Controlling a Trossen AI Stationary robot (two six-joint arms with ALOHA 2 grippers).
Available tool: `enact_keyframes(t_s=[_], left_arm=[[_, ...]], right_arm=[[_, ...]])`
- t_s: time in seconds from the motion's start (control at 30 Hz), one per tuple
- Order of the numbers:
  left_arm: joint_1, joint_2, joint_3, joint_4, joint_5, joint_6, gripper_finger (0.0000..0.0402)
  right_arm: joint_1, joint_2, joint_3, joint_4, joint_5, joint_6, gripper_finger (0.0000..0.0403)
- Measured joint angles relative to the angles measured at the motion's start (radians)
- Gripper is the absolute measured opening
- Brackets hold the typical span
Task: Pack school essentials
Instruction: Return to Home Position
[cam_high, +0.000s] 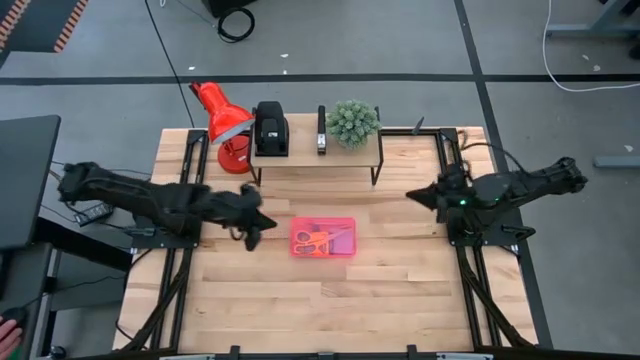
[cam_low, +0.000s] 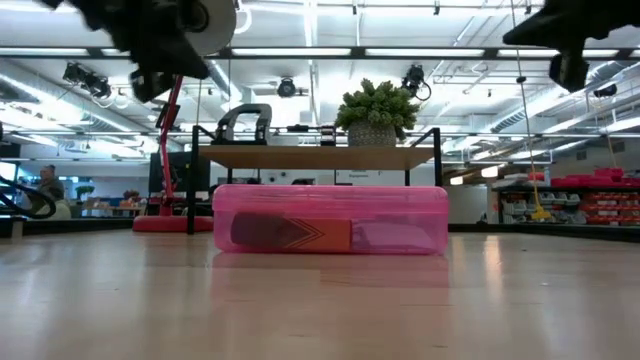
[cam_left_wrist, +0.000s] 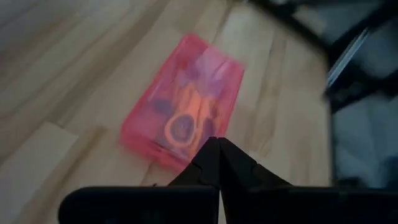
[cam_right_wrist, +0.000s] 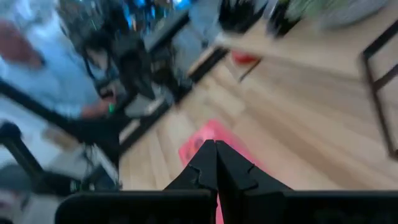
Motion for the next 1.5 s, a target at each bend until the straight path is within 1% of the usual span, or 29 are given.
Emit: enact_keyframes(t_s=[0.13,0.3,0.4,0.5,0.6,0.73,0.87,0.97,1.07,1.13,1.2,1.33,1.43,1.5], left_arm=[[0.003,-0.185,-0.179,0.17,0.0,-0.066,0.0004],[0.015,-0.378,-0.335,0.236,-0.009,-0.127,0.0003],[0.024,-0.485,-0.408,0.233,-0.022,-0.163,0.0004],[0.038,-0.596,-0.471,0.231,-0.024,-0.189,0.0002],[0.041,-0.708,-0.527,0.224,-0.024,-0.219,0.0004],[0.041,-0.854,-0.584,0.187,-0.023,-0.258,0.0002],[0.041,-0.994,-0.588,0.018,-0.025,-0.276,0.0004],[0.041,-1.006,-0.575,-0.055,-0.03,-0.283,0.0002],[0.042,-1.0,-0.566,-0.041,-0.03,-0.271,0.0005],[0.047,-1.008,-0.567,-0.046,-0.03,-0.264,0.0006],[0.057,-1.007,-0.567,-0.038,-0.031,-0.26,0.0004],[0.086,-1.007,-0.567,-0.004,-0.031,-0.218,0.0003],[0.094,-1.005,-0.567,-0.003,-0.031,-0.098,0.0003],[0.094,-1.004,-0.567,-0.039,-0.032,0.053,0.0003]], right_arm=[[0.0,-0.149,-0.055,-0.006,0.061,0.006,0.0006],[0.0,-0.285,-0.116,-0.01,0.096,0.008,0.0006],[0.0,-0.346,-0.156,-0.019,0.111,0.014,0.0006],[0.0,-0.393,-0.216,-0.019,0.126,0.057,0.0006],[0.0,-0.394,-0.27,0.016,0.139,0.087,0.0006],[0.001,-0.394,-0.349,0.158,0.152,0.097,0.0006],[0.028,-0.394,-0.439,0.325,0.172,0.086,0.0006],[0.059,-0.394,-0.521,0.476,0.214,0.07,0.0006],[0.076,-0.379,-0.526,0.508,0.268,0.032,0.0006],[0.067,-0.376,-0.527,0.543,0.277,-0.011,0.0006],[0.047,-0.376,-0.526,0.556,0.236,-0.042,0.0006],[0.006,-0.375,-0.526,0.487,0.1,-0.109,0.0006],[0.001,-0.355,-0.522,0.476,0.064,-0.218,0.0006],[0.001,-0.341,-0.513,0.452,0.069,-0.325,0.0006]])
